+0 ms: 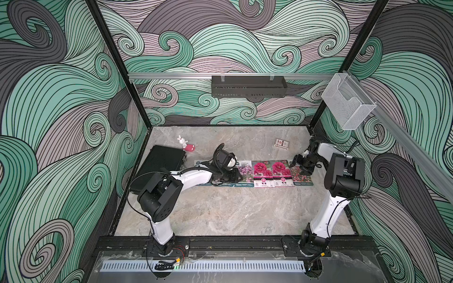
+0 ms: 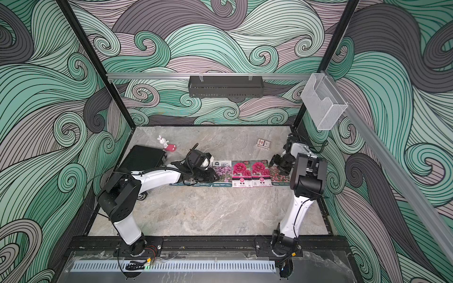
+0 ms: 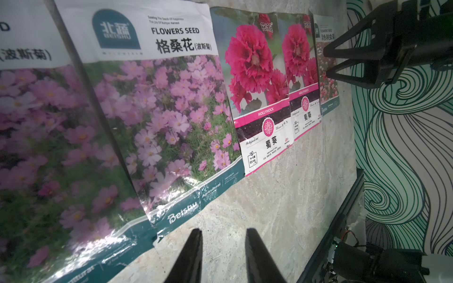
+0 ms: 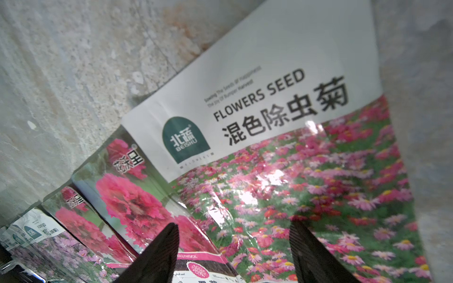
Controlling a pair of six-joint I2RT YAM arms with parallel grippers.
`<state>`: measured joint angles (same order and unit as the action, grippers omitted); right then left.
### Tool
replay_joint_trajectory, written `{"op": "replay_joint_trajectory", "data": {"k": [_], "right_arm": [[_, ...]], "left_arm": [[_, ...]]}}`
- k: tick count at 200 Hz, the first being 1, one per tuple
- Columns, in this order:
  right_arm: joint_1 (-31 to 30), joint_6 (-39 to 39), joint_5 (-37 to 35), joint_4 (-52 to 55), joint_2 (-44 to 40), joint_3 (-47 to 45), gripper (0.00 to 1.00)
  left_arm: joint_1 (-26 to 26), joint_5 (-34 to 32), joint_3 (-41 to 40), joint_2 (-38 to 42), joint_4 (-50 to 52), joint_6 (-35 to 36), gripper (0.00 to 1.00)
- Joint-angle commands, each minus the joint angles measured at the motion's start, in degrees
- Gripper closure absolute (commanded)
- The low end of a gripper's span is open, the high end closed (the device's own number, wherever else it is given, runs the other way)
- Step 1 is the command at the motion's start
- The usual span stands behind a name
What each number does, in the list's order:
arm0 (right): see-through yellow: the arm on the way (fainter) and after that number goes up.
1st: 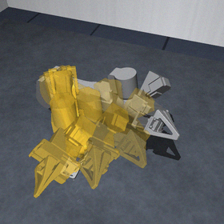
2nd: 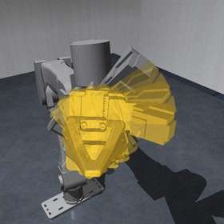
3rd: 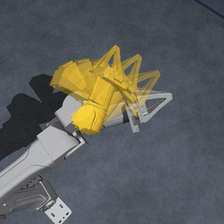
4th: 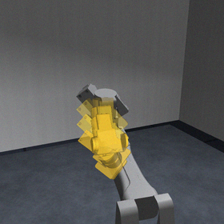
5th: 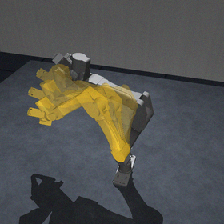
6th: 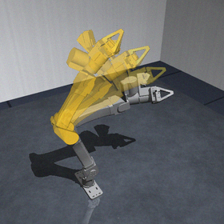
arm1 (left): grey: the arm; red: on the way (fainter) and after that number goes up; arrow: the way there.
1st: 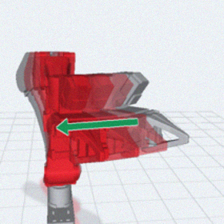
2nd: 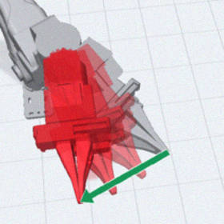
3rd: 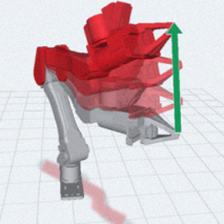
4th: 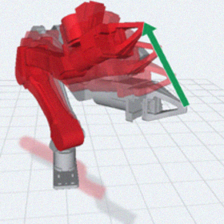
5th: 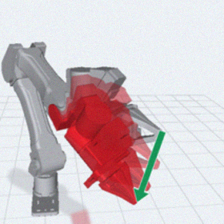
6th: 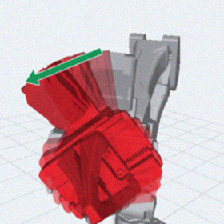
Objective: Arrange the seed packets in a row
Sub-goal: Adjust the seed packet at the center of the board.
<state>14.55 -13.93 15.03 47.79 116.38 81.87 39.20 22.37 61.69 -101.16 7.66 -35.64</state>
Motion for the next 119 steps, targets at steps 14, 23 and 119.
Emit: {"op": "replay_joint_trajectory", "data": {"k": [14, 23, 119], "right_arm": [[0.7, 1.7, -4.1, 2.7, 1.7, 1.2, 0.27], [0.7, 2.1, -5.4, 3.1, 1.8, 1.5, 0.27], [0.8, 2.1, -4.0, 3.1, 1.8, 2.2, 0.27]], "left_arm": [[0.2, 0.2, 0.0, 0.1, -0.5, -0.3, 0.68], [0.3, 0.3, 0.1, 0.2, -0.5, -0.3, 0.69], [0.3, 0.4, 0.9, -0.4, 0.0, -0.1, 0.69]]}}
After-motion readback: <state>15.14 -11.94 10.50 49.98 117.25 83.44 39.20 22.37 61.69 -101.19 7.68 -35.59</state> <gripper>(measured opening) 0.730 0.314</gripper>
